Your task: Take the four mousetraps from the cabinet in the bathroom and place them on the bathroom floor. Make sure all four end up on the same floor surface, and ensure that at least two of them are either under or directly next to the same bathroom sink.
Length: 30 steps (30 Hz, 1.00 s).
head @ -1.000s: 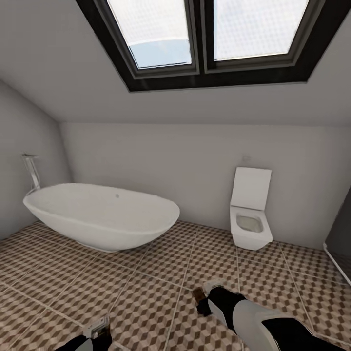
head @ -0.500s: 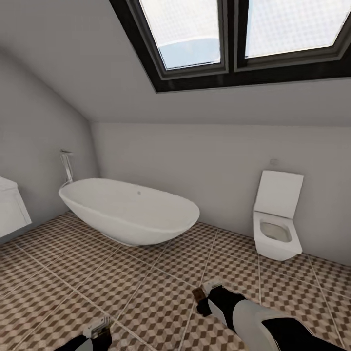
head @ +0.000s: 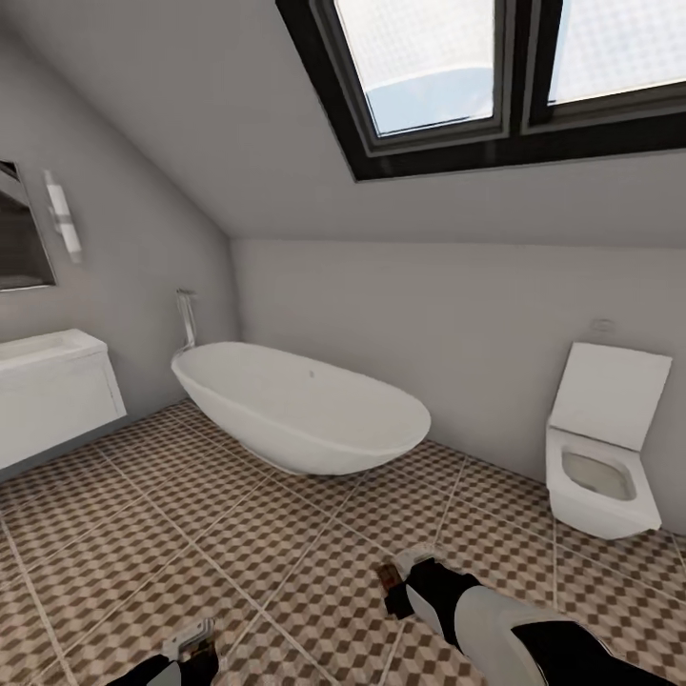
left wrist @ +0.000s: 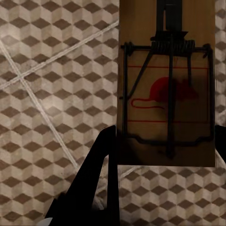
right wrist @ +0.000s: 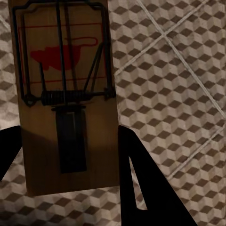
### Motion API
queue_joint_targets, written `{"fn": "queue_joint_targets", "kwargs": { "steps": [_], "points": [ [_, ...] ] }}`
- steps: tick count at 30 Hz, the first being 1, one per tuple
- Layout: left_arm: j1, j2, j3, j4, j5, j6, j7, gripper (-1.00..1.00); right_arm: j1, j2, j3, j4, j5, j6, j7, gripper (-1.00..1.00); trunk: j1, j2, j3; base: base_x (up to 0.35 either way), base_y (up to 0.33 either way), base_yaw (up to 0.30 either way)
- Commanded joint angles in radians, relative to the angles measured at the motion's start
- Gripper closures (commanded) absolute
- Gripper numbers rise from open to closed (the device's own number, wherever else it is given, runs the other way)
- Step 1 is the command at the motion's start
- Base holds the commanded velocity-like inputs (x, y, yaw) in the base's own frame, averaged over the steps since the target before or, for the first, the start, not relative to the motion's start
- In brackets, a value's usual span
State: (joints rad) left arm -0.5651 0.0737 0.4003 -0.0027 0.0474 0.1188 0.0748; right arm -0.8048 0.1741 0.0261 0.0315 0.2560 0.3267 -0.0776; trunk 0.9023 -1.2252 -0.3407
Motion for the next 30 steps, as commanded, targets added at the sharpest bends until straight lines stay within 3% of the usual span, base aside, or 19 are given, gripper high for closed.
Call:
{"fn": "queue_joint_targets", "kwargs": {
  "steps": [1, 30],
  "points": [
    [-0.001, 0.0, 0.002, 0.0, 0.003, 0.004, 0.003, 1.0, -0.002, 0.0, 0.002, 0.002, 0.002, 0.002, -0.005, 1.0, 0.0, -0.001, -0.001, 0.0, 0.0, 0.297],
    [-0.001, 0.0, 0.002, -0.002, 0.005, 0.004, 0.003, 1.0, -0.002, 0.0, 0.003, 0.002, 0.002, 0.003, -0.004, 1.0, 0.0, -0.001, -0.001, 0.0, 0.0, 0.297]
  ]
}}
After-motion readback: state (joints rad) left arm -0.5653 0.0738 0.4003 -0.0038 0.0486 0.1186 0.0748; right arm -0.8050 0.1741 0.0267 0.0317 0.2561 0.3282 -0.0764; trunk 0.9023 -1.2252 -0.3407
